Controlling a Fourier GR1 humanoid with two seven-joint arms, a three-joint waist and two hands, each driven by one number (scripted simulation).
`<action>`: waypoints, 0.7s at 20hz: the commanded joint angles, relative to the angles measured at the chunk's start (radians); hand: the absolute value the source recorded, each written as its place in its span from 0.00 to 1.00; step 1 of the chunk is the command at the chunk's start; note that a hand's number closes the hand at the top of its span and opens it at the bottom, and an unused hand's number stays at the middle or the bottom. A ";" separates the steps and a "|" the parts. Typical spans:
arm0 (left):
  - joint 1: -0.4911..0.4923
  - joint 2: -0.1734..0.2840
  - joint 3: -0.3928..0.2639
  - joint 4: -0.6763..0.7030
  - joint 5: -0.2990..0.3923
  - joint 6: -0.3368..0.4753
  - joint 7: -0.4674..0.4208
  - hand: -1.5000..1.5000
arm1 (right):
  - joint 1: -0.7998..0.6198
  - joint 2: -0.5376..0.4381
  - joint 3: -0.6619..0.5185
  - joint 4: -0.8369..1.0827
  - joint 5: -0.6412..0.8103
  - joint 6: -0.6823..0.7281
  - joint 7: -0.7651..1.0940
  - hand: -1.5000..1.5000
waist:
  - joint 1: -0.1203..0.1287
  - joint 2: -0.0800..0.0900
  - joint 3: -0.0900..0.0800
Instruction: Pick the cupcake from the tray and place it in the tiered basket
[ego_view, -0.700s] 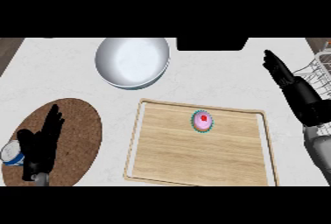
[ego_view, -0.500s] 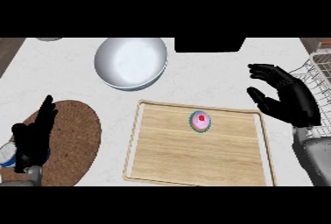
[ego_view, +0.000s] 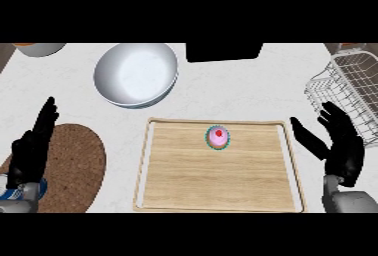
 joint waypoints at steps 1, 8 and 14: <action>-0.041 0.025 -0.006 -0.005 -0.025 -0.013 0.013 0.50 | 0.130 0.051 0.099 -0.153 0.168 -0.227 0.133 0.00 | 0.020 -0.002 -0.002; -0.065 0.000 -0.034 -0.004 -0.027 -0.029 0.013 0.50 | 0.146 -0.189 0.303 -0.269 0.335 0.035 0.555 0.00 | 0.059 0.007 -0.009; -0.083 0.006 -0.038 0.027 -0.030 -0.052 0.004 0.50 | -0.039 -0.314 0.338 -0.424 0.377 0.269 0.976 0.00 | 0.089 0.010 -0.009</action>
